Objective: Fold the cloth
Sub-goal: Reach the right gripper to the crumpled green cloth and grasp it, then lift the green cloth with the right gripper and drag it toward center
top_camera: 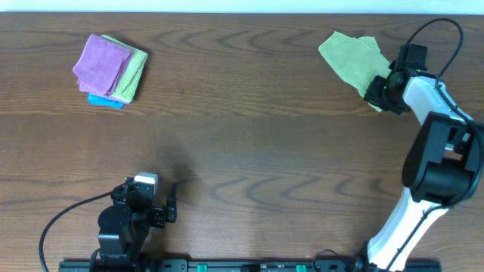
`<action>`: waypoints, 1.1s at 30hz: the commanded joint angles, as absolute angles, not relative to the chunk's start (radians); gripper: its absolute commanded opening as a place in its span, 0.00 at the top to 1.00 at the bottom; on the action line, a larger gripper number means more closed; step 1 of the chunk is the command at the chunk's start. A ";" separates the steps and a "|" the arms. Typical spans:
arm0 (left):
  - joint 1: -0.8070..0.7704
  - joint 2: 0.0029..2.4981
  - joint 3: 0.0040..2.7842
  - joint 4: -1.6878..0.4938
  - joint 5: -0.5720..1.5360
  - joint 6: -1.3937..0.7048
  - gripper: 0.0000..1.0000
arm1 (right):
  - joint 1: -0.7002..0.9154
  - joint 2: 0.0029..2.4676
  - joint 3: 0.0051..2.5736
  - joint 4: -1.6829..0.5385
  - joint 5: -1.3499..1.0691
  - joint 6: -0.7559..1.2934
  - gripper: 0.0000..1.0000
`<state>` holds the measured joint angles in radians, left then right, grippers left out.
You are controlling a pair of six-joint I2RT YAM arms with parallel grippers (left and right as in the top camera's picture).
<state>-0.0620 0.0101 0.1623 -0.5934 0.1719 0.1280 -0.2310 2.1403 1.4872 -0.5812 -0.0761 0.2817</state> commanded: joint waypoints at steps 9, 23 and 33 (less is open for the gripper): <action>-0.066 0.004 0.155 -0.590 0.161 0.120 0.05 | -0.112 2.129 1.497 -0.728 -0.700 0.252 0.99; -0.066 0.004 0.155 -0.590 0.161 0.120 0.05 | 0.433 1.868 1.512 -0.855 -0.504 0.205 0.99; -0.066 0.004 0.155 -0.590 0.161 0.120 0.04 | 0.609 1.555 1.512 -0.878 -0.441 0.212 0.99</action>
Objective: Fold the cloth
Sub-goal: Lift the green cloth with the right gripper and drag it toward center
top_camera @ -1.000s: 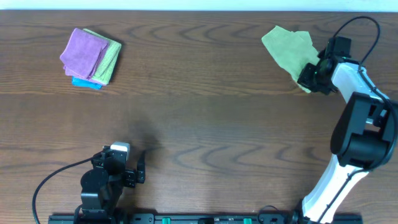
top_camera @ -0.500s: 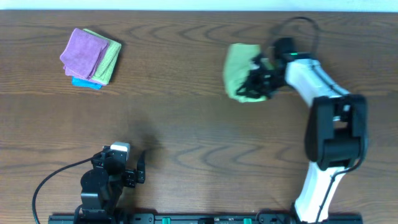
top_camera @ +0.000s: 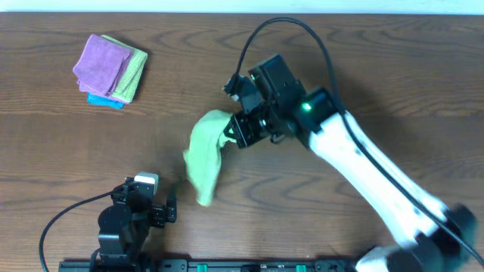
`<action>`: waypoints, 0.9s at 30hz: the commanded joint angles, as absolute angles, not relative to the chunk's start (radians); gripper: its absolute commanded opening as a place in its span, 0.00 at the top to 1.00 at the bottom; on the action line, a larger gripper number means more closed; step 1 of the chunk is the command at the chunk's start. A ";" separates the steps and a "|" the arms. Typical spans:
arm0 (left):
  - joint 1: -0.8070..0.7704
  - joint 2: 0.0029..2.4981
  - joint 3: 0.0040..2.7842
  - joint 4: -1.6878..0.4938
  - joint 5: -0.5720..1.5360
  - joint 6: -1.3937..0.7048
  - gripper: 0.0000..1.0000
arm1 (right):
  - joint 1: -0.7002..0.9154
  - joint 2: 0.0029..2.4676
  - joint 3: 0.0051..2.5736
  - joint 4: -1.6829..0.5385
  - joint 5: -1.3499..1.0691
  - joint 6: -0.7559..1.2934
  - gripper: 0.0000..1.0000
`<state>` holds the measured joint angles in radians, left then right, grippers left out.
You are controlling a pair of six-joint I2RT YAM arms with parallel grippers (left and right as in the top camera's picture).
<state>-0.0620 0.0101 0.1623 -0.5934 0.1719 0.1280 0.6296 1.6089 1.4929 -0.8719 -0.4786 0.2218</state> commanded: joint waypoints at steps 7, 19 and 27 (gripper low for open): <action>-0.066 0.004 0.155 -0.590 0.161 0.120 0.05 | 0.424 1.483 1.512 -1.048 -0.126 0.315 0.99; -0.066 0.004 0.155 -0.590 0.161 0.120 0.05 | 0.257 1.483 1.614 -1.170 0.021 0.376 0.98; -0.066 0.004 0.155 -0.590 0.161 0.120 0.05 | 0.558 1.526 1.621 -1.116 -0.424 0.080 0.01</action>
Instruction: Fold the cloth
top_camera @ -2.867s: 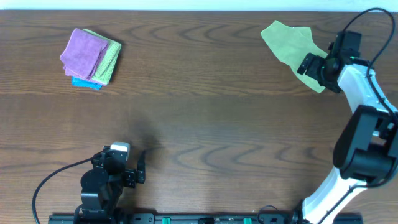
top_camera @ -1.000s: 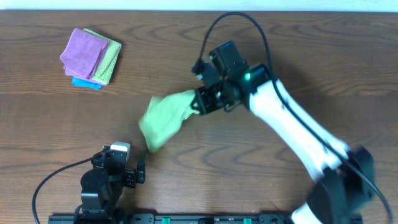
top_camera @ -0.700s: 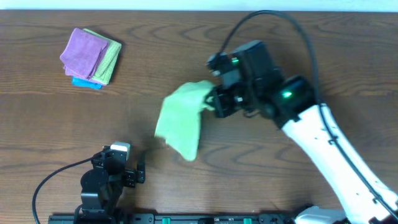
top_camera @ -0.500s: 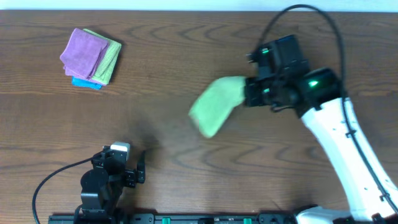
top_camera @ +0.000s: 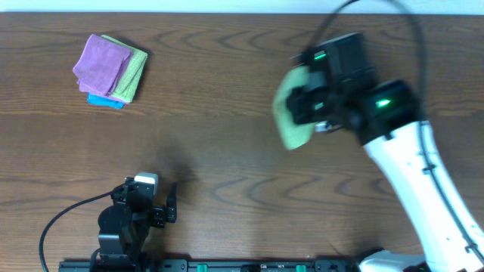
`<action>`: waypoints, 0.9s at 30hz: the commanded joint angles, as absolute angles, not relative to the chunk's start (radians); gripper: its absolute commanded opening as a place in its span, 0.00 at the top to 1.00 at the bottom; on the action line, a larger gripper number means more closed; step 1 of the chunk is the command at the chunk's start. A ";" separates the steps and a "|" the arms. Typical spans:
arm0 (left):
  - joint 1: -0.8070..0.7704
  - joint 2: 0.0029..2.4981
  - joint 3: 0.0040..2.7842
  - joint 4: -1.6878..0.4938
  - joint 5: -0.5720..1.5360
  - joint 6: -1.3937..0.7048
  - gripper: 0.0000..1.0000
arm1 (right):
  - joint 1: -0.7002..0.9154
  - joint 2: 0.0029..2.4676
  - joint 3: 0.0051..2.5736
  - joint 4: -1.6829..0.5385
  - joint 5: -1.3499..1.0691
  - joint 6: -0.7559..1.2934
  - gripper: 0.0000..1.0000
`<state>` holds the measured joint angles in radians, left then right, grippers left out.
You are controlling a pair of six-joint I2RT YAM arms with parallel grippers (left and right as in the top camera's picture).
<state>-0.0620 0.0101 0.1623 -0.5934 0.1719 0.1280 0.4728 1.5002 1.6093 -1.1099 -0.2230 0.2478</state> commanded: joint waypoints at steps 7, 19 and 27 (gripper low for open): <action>-0.066 0.004 0.155 -0.590 0.161 0.120 0.04 | 0.599 1.536 1.621 -1.154 -0.289 0.058 0.01; -0.066 0.004 0.155 -0.590 0.161 0.120 0.05 | 0.564 1.559 1.350 -1.080 -0.009 0.136 0.07; -0.066 0.004 0.155 -0.590 0.161 0.120 0.05 | 0.359 1.640 1.196 -0.904 -0.081 0.182 0.12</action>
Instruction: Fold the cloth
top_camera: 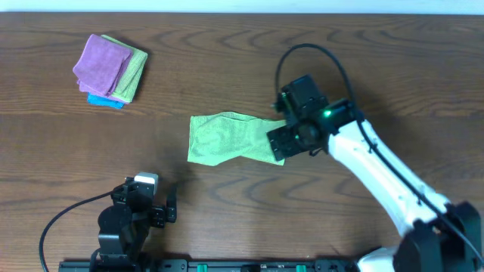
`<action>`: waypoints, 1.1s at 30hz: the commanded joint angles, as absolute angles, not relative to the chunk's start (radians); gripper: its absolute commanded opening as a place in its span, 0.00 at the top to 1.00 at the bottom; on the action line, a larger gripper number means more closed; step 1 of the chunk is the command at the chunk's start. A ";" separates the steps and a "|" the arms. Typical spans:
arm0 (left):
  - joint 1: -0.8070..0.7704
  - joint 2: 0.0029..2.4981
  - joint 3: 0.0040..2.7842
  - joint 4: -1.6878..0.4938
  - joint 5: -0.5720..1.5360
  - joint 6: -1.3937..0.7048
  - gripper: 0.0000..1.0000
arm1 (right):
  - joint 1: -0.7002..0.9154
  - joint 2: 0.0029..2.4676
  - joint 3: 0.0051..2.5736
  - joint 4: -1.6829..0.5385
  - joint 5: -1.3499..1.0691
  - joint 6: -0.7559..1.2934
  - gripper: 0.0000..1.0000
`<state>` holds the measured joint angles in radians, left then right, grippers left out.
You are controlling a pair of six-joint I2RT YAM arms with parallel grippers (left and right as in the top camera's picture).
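A light green cloth [227, 138] lies stretched out on the middle of the wooden table [242, 204], roughly flat with a few wrinkles. My right gripper [277, 141] is at the cloth's right end and appears shut on that edge. The right arm reaches in from the lower right. My left gripper [171, 202] rests at the front left, well apart from the cloth; its jaws look close together, but their state is unclear from above.
A stack of folded cloths [110, 69], purple on top over green and blue, sits at the back left. A black cable [68, 215] loops beside the left arm's base near the front edge.
My right gripper has come down from holding the bunched cloth aloft at the centre right. The cloth now lies spread on the table's middle, its right end at the gripper.
At first my right gripper was at the green cloth crumpled at the back right. Then it held the cloth hanging over the middle of the table, then bunched up high at the centre right. Now the cloth lies spread in the middle. The left arm stayed still.
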<state>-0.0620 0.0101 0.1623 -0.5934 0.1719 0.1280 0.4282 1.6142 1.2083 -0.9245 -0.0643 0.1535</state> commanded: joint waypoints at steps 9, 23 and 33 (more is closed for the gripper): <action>-0.066 0.004 0.155 -0.590 0.161 0.120 0.05 | 0.222 1.785 1.196 -0.752 -0.275 0.061 0.23; -0.066 0.004 0.155 -0.590 0.161 0.120 0.05 | 0.224 1.895 1.196 -0.646 -0.367 0.054 0.53; -0.066 0.004 0.155 -0.590 0.161 0.120 0.05 | 0.224 1.923 1.196 -0.637 -0.288 0.054 0.67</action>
